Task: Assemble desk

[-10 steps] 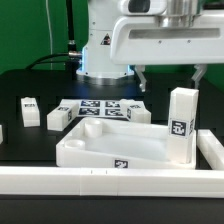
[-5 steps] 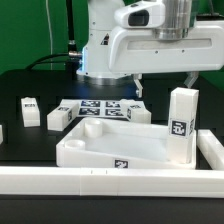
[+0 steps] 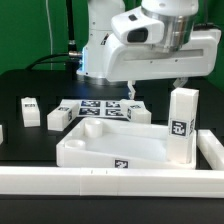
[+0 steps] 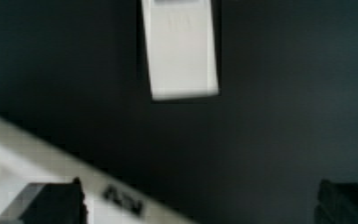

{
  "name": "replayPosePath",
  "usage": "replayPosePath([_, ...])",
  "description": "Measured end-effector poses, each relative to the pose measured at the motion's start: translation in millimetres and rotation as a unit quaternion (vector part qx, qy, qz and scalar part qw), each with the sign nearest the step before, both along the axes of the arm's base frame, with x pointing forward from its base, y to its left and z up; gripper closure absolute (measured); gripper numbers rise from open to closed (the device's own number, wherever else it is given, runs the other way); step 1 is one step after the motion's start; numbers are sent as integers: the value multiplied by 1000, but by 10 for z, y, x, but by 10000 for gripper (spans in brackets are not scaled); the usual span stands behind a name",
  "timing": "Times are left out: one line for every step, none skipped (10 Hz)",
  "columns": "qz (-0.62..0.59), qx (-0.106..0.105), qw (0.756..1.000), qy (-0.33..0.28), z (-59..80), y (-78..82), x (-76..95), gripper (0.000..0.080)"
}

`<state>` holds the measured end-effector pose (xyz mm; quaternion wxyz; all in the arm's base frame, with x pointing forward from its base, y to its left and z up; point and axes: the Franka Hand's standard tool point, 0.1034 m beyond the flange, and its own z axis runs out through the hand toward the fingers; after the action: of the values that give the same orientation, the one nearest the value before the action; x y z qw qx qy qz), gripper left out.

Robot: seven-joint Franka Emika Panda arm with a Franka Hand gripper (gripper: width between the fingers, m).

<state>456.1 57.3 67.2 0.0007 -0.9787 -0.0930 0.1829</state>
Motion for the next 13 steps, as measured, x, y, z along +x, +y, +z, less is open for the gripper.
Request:
replayPosePath([-3, -3, 999, 34, 2, -1, -14, 150])
replayPosePath([-2, -7, 997, 73, -3, 12, -29, 150])
replayPosePath([-1, -10, 995, 100, -21, 19, -24, 150])
replayPosePath([5, -15, 993, 118, -45, 13, -37, 150])
replayPosePath([37, -32, 990, 129, -95, -38, -85, 150])
replayPosePath([68, -42, 988, 130, -126, -92, -126, 150])
replayPosePath([94, -51, 985, 133, -130, -135, -143, 150])
replayPosePath([106, -54, 984, 134, -135, -149, -144, 150])
replayPosePath([105, -53, 984, 134, -137, -170, -144, 150])
replayPosePath([105, -53, 983, 138, -138, -171, -154, 150])
replayPosePath([105, -54, 983, 144, -151, -170, -161, 150])
replayPosePath([105, -54, 983, 143, -152, -175, -160, 150])
replayPosePath([103, -56, 981, 155, -160, -195, -197, 150])
